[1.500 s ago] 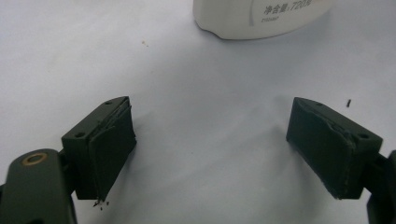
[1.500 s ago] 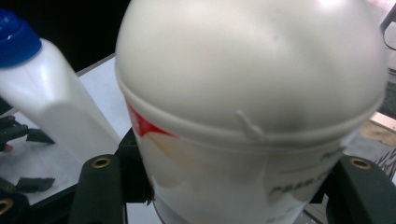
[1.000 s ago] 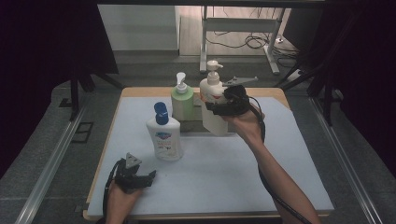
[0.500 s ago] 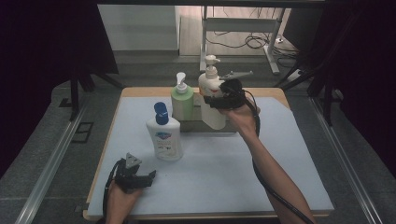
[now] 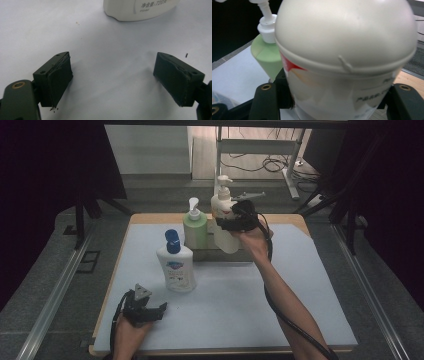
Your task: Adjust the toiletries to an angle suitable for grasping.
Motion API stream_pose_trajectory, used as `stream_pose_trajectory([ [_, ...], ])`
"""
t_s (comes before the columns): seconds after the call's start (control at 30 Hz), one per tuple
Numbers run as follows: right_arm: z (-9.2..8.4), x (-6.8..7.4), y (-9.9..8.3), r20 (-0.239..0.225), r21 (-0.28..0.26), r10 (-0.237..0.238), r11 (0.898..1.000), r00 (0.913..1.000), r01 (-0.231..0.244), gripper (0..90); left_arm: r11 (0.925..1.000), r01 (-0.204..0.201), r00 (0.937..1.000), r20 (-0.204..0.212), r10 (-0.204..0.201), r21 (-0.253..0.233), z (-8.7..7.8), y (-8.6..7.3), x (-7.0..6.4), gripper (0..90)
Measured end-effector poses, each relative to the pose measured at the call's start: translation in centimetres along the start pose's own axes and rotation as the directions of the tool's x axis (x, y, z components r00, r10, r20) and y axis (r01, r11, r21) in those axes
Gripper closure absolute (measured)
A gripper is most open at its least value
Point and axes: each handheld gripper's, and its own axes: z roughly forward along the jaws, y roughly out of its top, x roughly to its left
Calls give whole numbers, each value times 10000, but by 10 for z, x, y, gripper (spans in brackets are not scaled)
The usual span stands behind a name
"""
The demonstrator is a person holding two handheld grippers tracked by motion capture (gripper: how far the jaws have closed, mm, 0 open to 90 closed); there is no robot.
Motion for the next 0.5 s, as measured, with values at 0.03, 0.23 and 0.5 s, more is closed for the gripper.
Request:
stream_pose_trajectory([
  [0.03, 2, 0, 0, 29, -6, 7, 10000, 10000, -7, 373, 10000, 0, 10000, 0, 0, 3, 0, 0, 0, 148],
  [0.23, 14, -4, 1, 117, -16, 169, 9999, 9998, -169, 373, 10000, -2, 10000, -1, 2, 2, 0, 0, 0, 148],
  [0.5, 30, -9, 1, 237, 5, 363, 9993, 9991, -363, 373, 10000, 1, 10000, 1, -1, 1, 0, 0, 0, 148],
])
